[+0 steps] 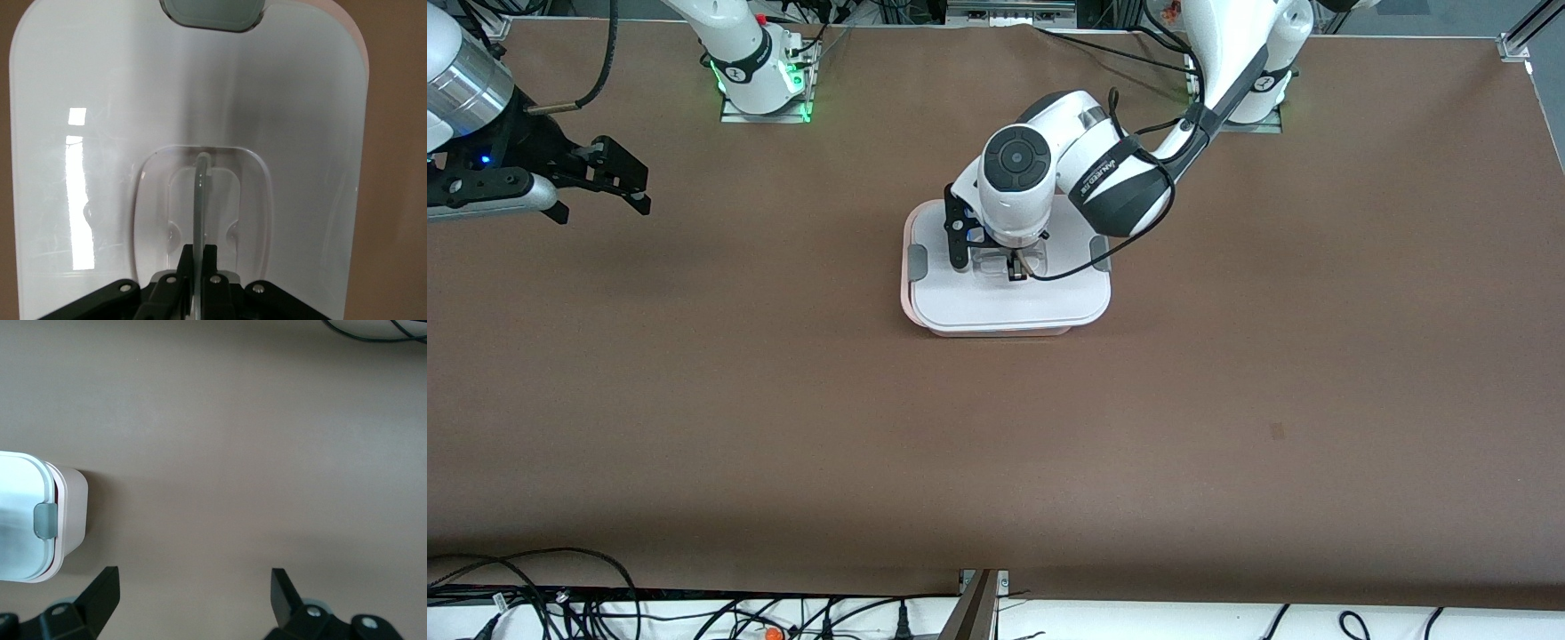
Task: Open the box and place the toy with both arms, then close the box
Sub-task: 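Press the lid down onto the box with the left gripper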
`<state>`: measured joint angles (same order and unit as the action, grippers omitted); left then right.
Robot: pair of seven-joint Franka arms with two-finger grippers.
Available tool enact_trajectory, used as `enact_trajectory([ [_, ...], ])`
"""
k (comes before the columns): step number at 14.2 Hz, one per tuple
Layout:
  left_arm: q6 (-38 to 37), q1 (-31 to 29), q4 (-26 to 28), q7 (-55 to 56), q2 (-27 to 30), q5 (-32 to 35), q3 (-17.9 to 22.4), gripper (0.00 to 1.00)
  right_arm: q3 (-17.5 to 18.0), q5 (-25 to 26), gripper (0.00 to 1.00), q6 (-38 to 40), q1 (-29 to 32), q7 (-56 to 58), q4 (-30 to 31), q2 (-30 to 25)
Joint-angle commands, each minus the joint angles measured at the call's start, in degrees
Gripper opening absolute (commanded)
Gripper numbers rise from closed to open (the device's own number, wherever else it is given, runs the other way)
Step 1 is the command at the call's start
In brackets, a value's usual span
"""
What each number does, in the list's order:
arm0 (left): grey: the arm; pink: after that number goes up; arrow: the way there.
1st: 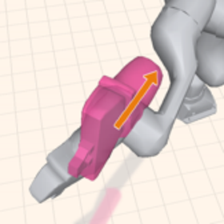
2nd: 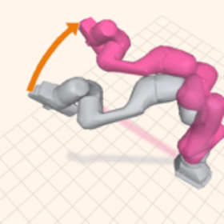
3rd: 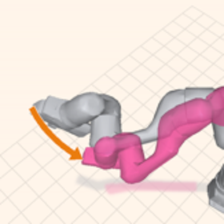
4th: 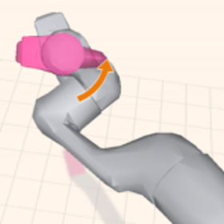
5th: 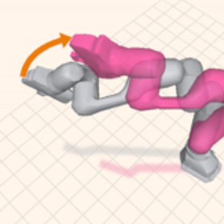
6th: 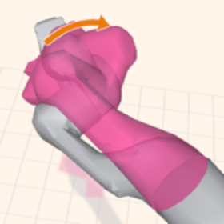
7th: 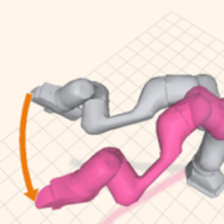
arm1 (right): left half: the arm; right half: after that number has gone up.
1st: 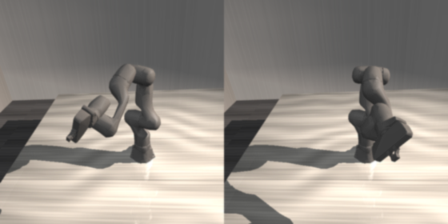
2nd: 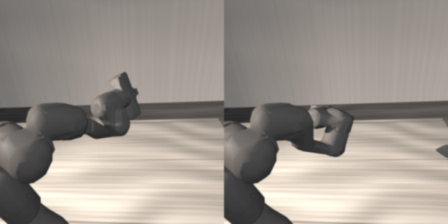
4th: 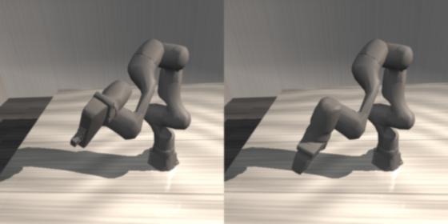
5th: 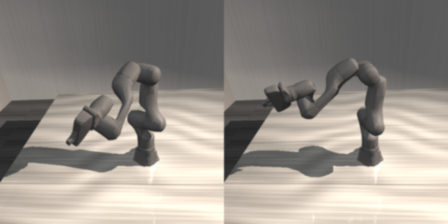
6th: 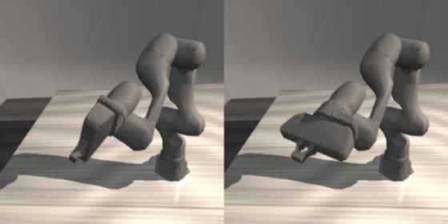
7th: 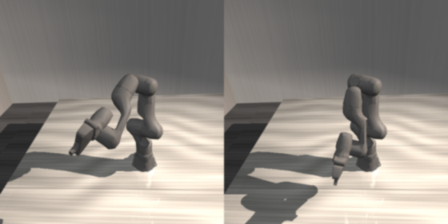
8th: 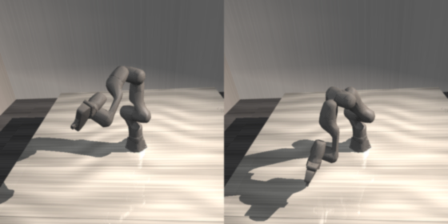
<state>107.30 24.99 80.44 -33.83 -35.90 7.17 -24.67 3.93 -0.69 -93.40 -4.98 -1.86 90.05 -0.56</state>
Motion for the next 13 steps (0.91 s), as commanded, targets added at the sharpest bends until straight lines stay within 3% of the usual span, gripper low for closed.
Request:
enact_trajectory([
  [1,-1.3,1.3,-0.3,1.3,0.3,1.6,0.7,0.00,0.0,0.1,1.00,0.8,0.5,1.1,-0.8,0.0],
  [13,-0.9,3.7,-2.1,3.2,-1.6,3.8,0.7,0.00,-0.7,-0.2,1.00,0.8,0.5,1.2,-0.6,0.0],
])
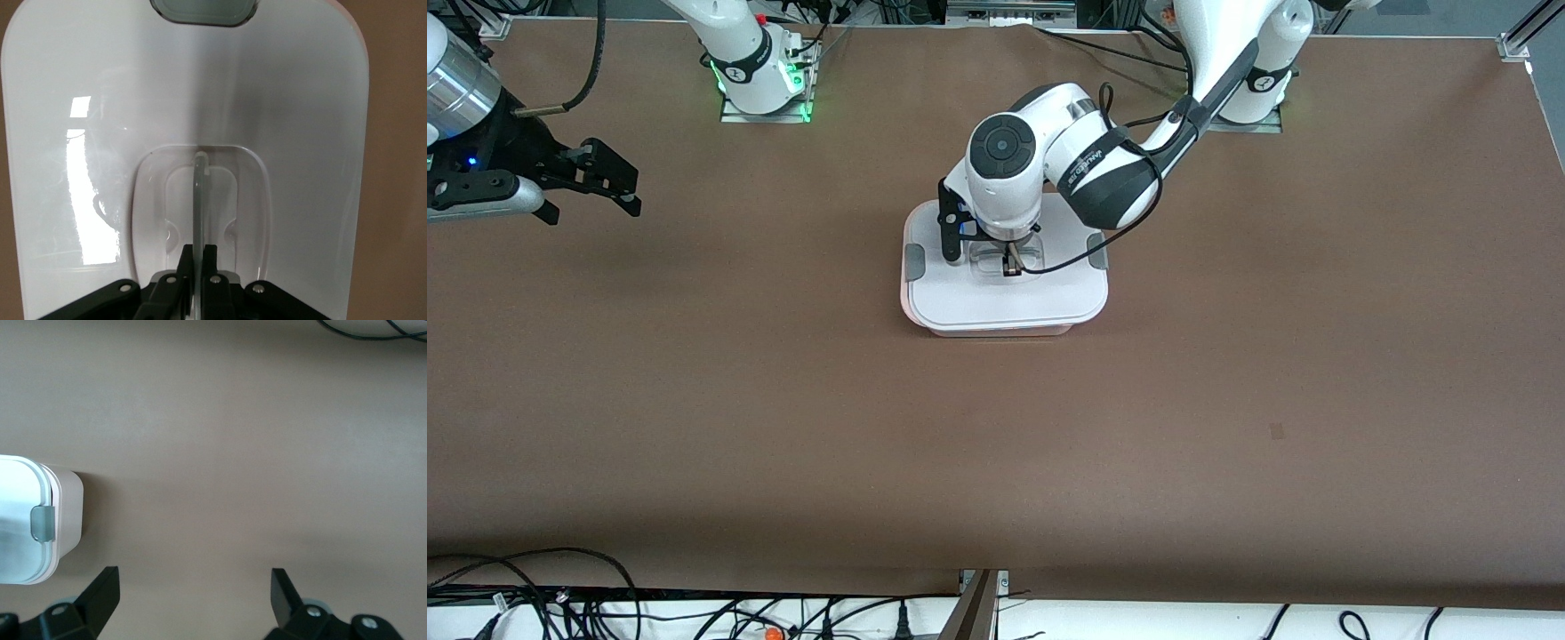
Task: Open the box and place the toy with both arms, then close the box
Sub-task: 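Press the lid down onto the box with the left gripper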
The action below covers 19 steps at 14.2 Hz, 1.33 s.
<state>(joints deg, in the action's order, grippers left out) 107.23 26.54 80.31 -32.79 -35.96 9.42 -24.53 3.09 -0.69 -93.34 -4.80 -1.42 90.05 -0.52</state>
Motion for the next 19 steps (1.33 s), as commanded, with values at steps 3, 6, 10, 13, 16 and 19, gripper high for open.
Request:
enact_trajectory([
  [3,-0.8,2.6,-3.9,2.4,-2.9,1.7,0.5,0.00,0.2,-0.2,1.00,0.7,0.3,0.8,-0.6,0.0],
  [6,-0.8,3.3,-5.1,2.6,-3.5,1.7,0.6,0.00,0.2,-0.2,1.00,0.7,0.3,0.8,-0.6,0.0],
  [10,-0.8,3.0,-5.3,2.4,-3.9,1.7,0.8,0.00,0.3,-0.2,1.00,0.6,0.3,0.8,-0.6,0.0],
  [13,-0.8,2.6,-5.4,2.2,-3.9,1.7,0.8,0.00,0.3,-0.2,1.00,0.6,0.3,0.8,-0.6,0.0],
  [16,-0.8,2.5,-5.4,2.1,-3.9,1.7,0.8,0.00,0.3,-0.2,1.00,0.6,0.3,0.8,-0.6,0.0],
  [19,-0.8,2.4,-6.0,2.0,-4.2,1.7,1.2,0.00,0.3,-0.2,1.00,0.6,0.3,0.8,-0.6,0.0],
])
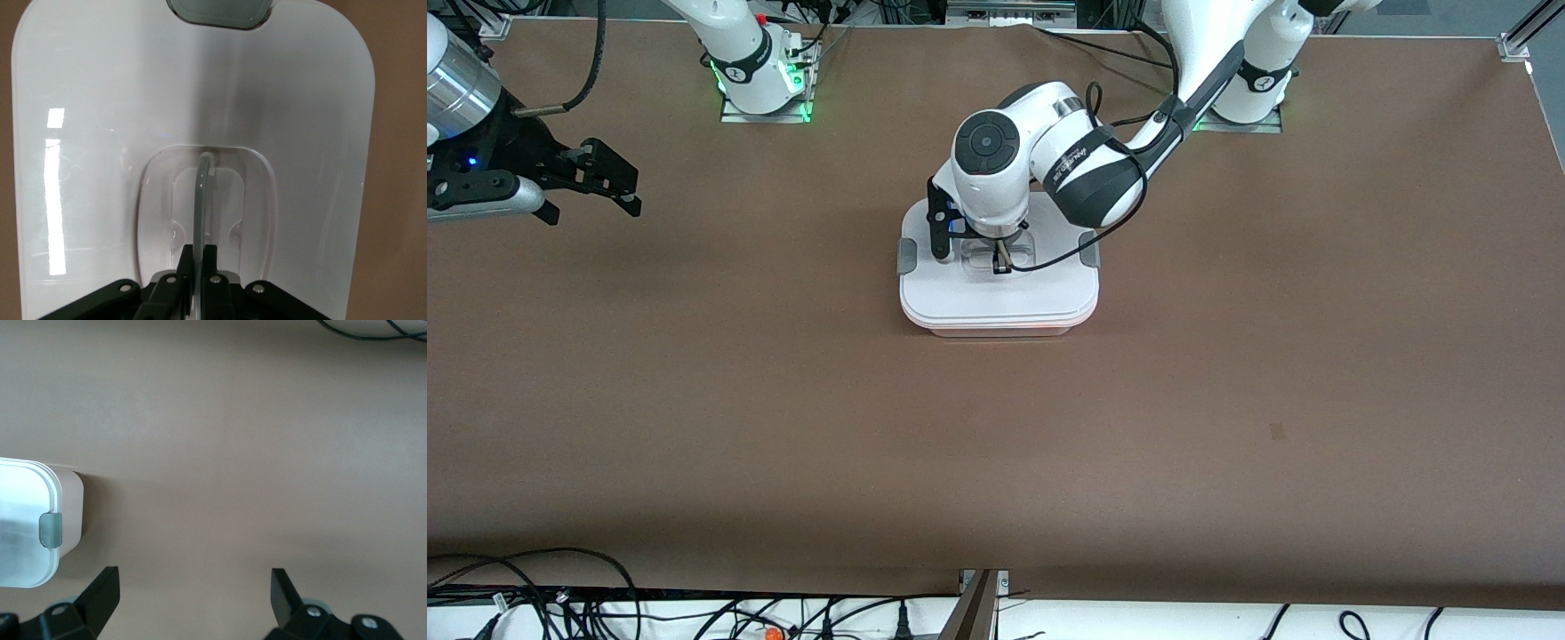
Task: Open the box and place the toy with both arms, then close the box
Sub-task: 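Press the lid down onto the box with the left gripper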
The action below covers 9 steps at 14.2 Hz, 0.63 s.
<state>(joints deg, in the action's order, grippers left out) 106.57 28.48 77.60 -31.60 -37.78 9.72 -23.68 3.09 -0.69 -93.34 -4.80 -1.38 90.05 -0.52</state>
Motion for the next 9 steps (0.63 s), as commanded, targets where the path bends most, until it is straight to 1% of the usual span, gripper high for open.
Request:
enact_trajectory([
  [1,-0.1,0.4,-3.5,0.8,-2.4,1.4,0.4,0.00,0.2,-0.3,1.00,0.6,0.3,0.8,-0.6,0.0],
  [7,-0.1,0.4,-3.5,0.8,-2.5,1.4,0.5,0.00,0.2,-0.3,1.00,0.5,0.3,0.8,-0.6,0.0],
  [8,-0.1,0.4,-3.6,1.0,-2.5,1.4,0.5,0.03,0.2,-0.4,1.00,0.5,0.3,0.8,-0.6,0.0],
  [9,-0.1,0.4,-3.5,1.3,-2.5,1.3,0.6,0.40,0.2,-0.3,1.00,0.5,0.3,0.8,-0.6,0.0],
])
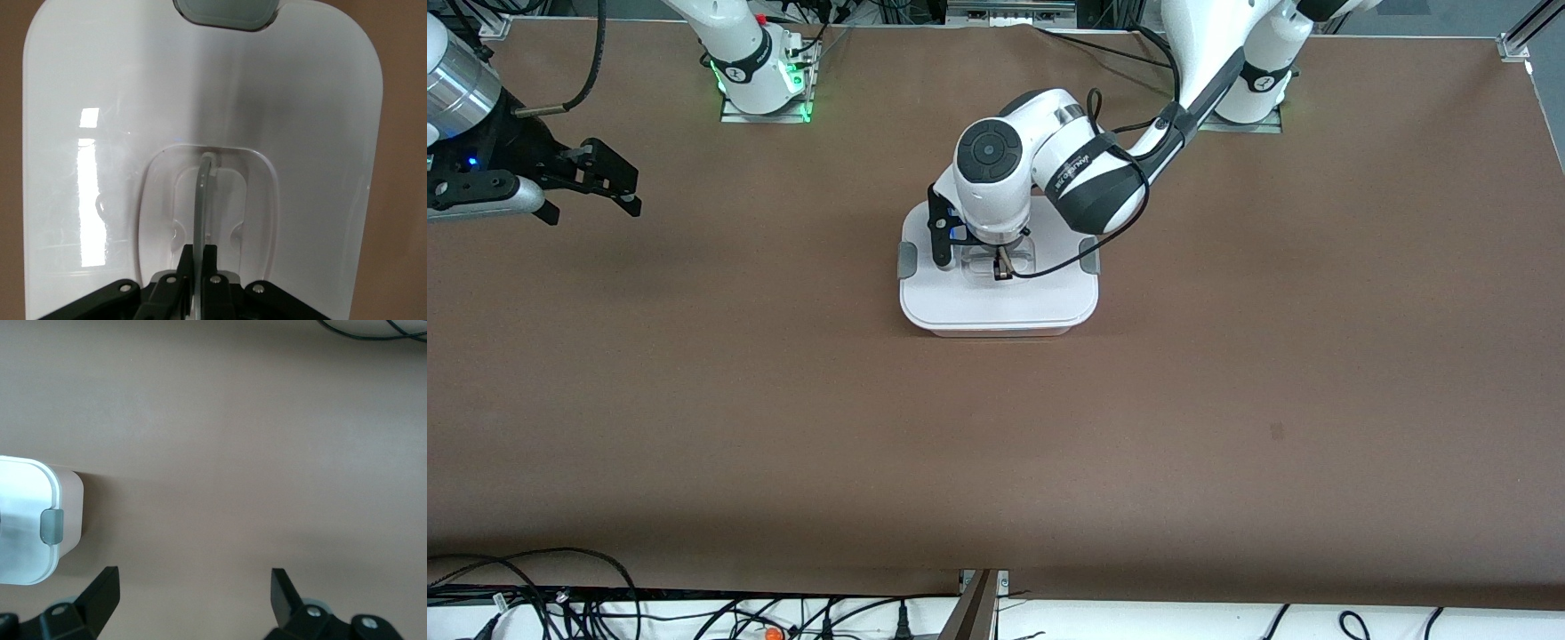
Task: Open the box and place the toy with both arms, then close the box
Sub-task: 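Press the lid down onto the box with the left gripper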
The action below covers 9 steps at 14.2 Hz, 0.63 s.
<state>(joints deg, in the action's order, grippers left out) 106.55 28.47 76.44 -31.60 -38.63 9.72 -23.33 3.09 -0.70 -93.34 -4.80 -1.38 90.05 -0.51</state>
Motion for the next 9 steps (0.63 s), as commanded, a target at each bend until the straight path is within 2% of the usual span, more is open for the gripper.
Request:
enact_trajectory([
  [1,-0.1,0.4,-2.4,1.8,-1.6,1.2,0.1,0.99,0.2,-0.3,1.00,0.5,0.3,0.8,-0.6,0.0],
  [5,-0.7,0.0,-4.8,1.9,-1.1,0.9,0.1,1.00,0.2,-0.3,1.00,0.5,0.3,0.8,-0.6,0.1],
  [9,-0.6,-6.2,-7.5,2.2,-0.8,0.8,0.0,1.00,0.3,-0.3,1.00,0.6,0.3,2.2,-0.6,0.2],
])
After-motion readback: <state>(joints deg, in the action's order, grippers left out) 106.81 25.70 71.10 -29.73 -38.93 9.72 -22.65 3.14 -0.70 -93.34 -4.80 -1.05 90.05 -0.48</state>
